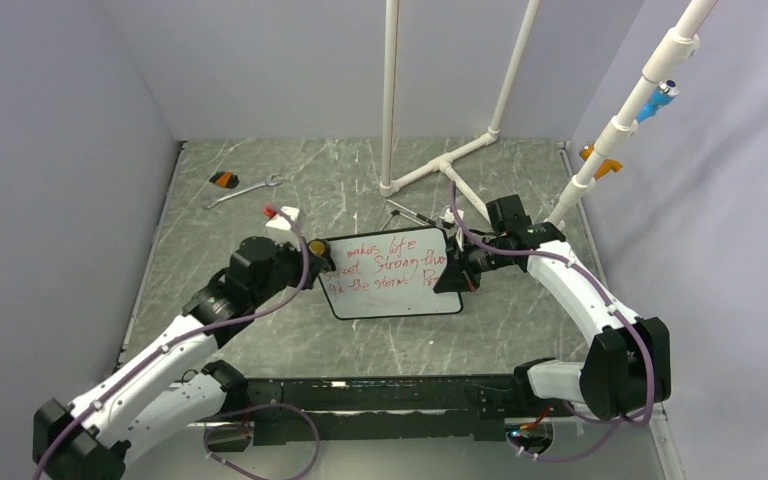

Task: Erase the whiteboard
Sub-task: Erase the whiteboard at the center of the board.

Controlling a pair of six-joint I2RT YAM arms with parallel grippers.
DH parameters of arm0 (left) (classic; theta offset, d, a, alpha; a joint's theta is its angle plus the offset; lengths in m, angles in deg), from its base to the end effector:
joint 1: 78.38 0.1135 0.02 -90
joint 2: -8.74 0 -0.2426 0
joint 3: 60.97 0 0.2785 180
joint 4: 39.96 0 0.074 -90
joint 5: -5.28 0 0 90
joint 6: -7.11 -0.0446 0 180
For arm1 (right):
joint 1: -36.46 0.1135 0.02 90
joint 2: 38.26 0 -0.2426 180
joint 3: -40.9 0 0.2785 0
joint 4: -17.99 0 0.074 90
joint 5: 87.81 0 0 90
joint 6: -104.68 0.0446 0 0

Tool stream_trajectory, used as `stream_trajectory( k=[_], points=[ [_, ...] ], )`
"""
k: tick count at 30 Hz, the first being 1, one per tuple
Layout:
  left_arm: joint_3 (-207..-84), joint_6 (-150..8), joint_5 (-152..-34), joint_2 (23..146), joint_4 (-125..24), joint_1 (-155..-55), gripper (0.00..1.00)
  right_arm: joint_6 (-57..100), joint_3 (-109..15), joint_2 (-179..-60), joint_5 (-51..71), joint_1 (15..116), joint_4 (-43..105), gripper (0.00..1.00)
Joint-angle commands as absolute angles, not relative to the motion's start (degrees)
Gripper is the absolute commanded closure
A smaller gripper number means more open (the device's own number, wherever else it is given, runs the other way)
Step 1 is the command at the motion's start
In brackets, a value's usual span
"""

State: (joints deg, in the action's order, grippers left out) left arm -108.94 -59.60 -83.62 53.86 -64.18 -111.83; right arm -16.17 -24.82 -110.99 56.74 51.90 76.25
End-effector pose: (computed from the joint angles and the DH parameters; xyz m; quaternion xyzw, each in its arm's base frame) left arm 0.1986 -0.1301 0.2560 0.0677 0.8231 -0.2609 0.4998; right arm 0.2469 0.1059 0.2205 -0.4315 0.7597 0.4181 0.2486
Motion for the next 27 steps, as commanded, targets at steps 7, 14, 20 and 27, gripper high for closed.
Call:
stream_trajectory(
  k=[7,14,20,27],
  points=[
    [-118.4,-54.4,-73.5,69.6,-63.5,-117.9,1.00,-17.3,-24.8,-109.7,56.0,51.6,74.7,1.00],
    [-119.7,-54.2,-63.0,68.5,-68.8,-117.5,1.00,-17.2,-24.8,-109.2,56.0,51.6,74.6,1.00],
    [-121.8,-55.5,-72.6,71.0,-64.5,-118.5,1.00,-17.1,-24.9,-109.9,56.0,51.6,74.6,1.00],
    [-127.8,-55.1,-73.1,76.1,-65.0,-123.8,1.00,-17.0,-24.6,-109.3,55.9,51.6,74.5,1.00]
  ],
)
